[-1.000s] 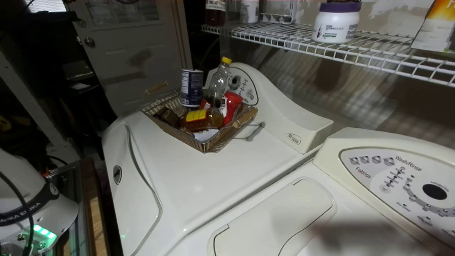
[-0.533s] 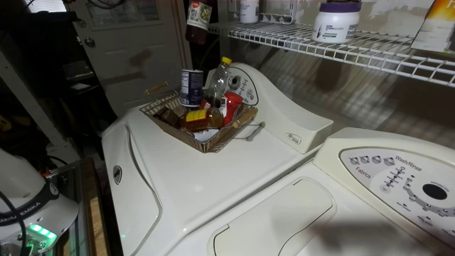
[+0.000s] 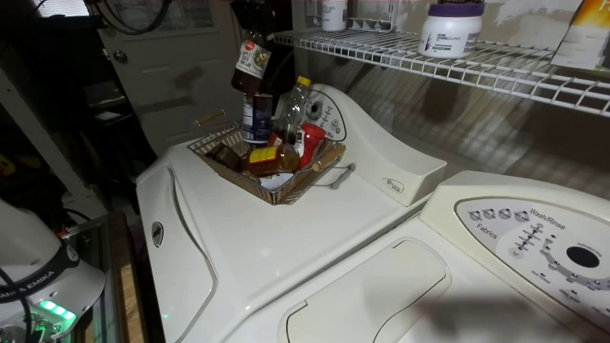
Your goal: Put the brown bottle from the bottom shelf into the basket.
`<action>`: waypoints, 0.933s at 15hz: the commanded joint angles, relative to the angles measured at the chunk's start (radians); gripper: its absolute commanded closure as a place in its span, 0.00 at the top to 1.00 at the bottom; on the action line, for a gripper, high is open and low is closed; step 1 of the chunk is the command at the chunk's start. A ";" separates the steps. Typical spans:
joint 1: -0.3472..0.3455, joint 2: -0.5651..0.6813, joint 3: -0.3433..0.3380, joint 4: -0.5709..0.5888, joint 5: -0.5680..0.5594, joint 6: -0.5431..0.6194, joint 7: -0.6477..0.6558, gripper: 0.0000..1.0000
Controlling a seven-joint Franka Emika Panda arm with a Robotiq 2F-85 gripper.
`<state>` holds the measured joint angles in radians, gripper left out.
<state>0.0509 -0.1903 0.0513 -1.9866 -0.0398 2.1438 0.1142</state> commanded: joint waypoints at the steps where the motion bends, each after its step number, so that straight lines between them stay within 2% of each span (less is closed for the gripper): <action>1: -0.018 -0.053 -0.010 -0.076 0.026 -0.001 0.038 0.32; 14: -0.155 -0.056 -0.067 -0.169 -0.028 0.108 0.296 0.32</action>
<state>-0.0752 -0.2288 -0.0147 -2.1309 -0.0382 2.2139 0.3405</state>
